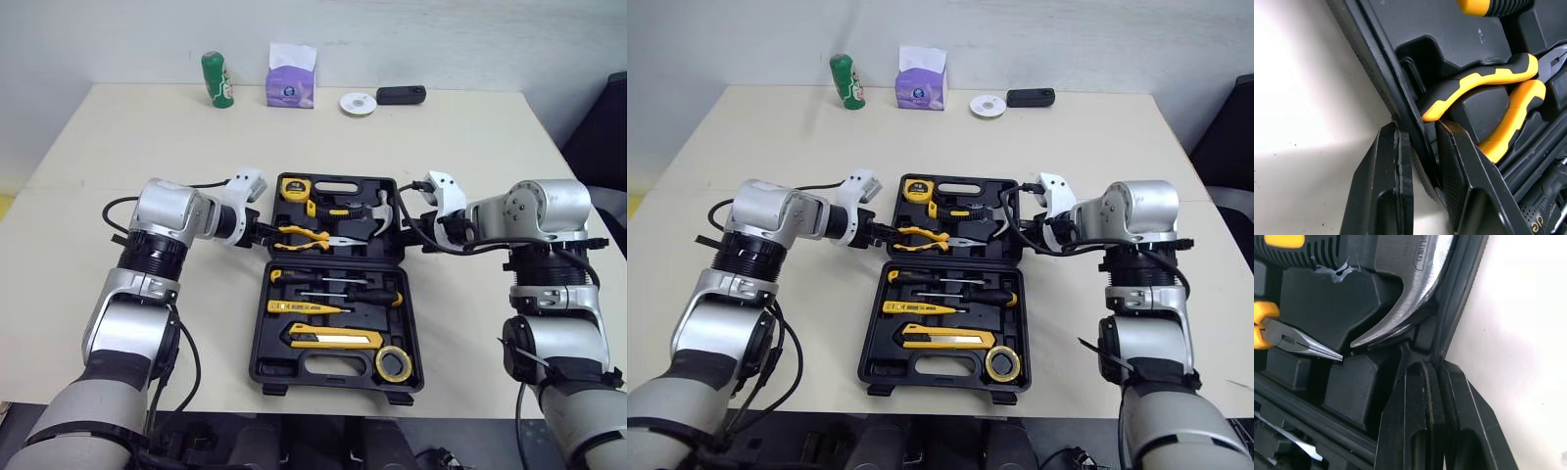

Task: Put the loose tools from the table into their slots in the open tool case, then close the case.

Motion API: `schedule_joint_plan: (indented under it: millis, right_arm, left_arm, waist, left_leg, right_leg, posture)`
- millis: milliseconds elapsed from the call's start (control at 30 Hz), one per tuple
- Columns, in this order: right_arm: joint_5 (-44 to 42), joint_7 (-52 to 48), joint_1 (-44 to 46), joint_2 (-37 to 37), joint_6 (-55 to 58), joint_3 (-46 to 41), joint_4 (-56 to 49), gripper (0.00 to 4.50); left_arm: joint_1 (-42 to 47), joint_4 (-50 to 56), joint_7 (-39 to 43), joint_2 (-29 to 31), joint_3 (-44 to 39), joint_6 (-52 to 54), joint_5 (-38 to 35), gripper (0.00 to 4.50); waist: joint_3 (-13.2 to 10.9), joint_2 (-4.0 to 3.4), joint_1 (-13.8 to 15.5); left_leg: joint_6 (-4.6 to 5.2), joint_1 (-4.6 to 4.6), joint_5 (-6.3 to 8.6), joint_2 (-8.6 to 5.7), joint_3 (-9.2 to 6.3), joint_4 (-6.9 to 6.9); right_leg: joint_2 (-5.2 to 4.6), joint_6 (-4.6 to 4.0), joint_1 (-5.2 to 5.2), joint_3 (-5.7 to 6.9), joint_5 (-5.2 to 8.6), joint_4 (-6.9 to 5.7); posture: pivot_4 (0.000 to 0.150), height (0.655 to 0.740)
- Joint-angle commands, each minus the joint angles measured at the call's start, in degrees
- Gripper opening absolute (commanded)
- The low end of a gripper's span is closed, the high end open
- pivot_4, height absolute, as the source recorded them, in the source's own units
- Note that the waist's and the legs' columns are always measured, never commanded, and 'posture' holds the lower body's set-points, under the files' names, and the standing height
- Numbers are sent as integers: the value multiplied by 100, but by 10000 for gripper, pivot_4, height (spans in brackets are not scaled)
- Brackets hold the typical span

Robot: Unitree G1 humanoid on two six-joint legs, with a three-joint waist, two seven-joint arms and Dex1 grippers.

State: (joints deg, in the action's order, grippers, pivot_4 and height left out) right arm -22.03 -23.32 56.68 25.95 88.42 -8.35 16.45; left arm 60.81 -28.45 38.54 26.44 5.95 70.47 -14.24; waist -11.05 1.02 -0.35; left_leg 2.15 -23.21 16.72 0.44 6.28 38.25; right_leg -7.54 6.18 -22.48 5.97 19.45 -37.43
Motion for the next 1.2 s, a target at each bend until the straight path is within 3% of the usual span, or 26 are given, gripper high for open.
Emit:
schedule_joint_plan:
  millis: [33,167,367,567,733,867,1033,1167,1200]
  right_arm:
    - [-7,98,-308,-151,-1099,-338,-818,0]
    - [180,-14,-872,-67,-2620,-233,-1484,0]
    - [617,90,-1436,-46,-4587,-120,-1564,0]
    - [2267,697,-2630,508,-8144,517,-844,0]
    - [3839,1746,-3313,1298,-10285,1139,-30,0]
    - [4519,2349,-3703,1615,-11261,1509,553,0]
    - [4928,2747,-3989,1724,-11526,1575,611,0]
    - [4890,2702,-4421,1824,-11572,1456,298,0]
    - [4794,2613,-4548,1853,-11634,1442,181,7972]
  left_arm:
    - [-7,232,-90,-234,-438,-628,-195,3804]
    - [-172,429,-375,-417,-880,-1846,-164,1896]
    - [-448,277,-844,-639,-1110,-3549,92,17]
    - [-1267,409,-1583,-810,-1110,-6481,688,17]
    - [-2045,336,-1351,-723,-884,-8025,873,17]
    - [-2493,182,-1331,-544,-773,-9109,1125,17]
    - [-3006,426,-1231,-330,-597,-9713,1425,17]
    - [-3416,781,-1078,-287,-626,-9320,1133,17]
    - [-3479,860,-1067,-293,-687,-9193,1017,4629]
  waist:
    - [0,1,-2]
    - [-3,2,4]
    - [-5,3,1]
    - [-6,5,8]
    - [-6,5,11]
    - [-6,5,10]
    - [-4,7,-7]
    - [7,16,9]
    - [8,17,12]
  left_leg:
    - [-2,0,-2,1,-1,0]
    - [-3,-12,-4,-4,5,-7]
    - [-3,-23,-4,-6,11,-16]
    - [-2,-24,-5,-5,13,-22]
    - [0,-21,-5,-3,17,-22]
    - [1,0,-6,3,16,-19]
    - [0,5,-6,17,13,-16]
    - [-1,17,-5,28,2,-17]
    - [-2,25,-5,28,-6,-16]
  right_leg:
    - [-1,0,0,-1,0,-1]
    - [0,0,-19,-1,0,-1]
    - [0,1,-32,2,0,6]
    - [-1,1,-32,5,0,17]
    - [-6,1,-28,7,-1,24]
    - [-7,1,-3,11,-1,23]
    - [-7,1,8,14,-1,31]
    - [-6,-1,32,22,0,47]
    - [-8,-1,49,20,0,57]
  posture:
    - [1500,7400]
    - [1500,7400]
    - [1500,7400]
    - [1500,7400]
    - [1500,7400]
    - [1500,7400]
    - [1500,7400]
    - [1500,7400]
    - [1500,7400]
